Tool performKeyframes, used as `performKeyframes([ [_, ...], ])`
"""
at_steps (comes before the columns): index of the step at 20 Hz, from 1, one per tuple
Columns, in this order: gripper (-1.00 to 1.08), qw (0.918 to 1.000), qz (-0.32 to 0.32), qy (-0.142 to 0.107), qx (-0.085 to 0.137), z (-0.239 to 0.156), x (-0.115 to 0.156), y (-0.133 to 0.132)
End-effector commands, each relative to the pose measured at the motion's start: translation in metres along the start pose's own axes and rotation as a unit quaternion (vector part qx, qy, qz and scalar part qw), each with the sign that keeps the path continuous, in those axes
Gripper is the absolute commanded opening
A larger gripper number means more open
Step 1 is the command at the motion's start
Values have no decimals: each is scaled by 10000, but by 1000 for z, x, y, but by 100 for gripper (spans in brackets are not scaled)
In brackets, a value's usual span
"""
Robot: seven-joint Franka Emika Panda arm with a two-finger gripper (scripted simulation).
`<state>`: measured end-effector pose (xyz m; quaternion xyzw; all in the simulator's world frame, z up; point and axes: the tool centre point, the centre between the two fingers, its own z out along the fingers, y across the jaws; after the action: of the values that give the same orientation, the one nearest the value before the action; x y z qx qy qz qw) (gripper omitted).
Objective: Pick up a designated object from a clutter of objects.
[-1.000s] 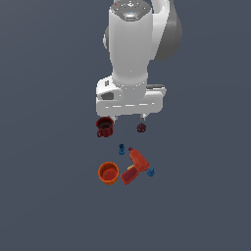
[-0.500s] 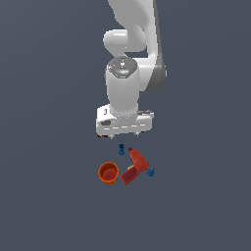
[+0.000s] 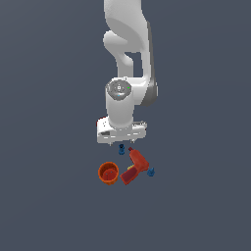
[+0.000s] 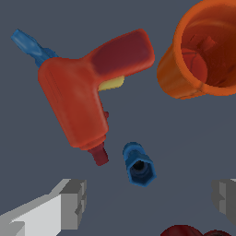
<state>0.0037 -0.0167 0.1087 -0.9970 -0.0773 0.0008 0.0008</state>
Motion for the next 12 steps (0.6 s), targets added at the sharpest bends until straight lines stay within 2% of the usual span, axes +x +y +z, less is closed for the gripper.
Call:
performKeyframes([
  [1, 100, 10000, -22, 7, -6, 9, -2, 1],
  [12, 100, 10000, -32, 1, -7, 23, -4, 2],
])
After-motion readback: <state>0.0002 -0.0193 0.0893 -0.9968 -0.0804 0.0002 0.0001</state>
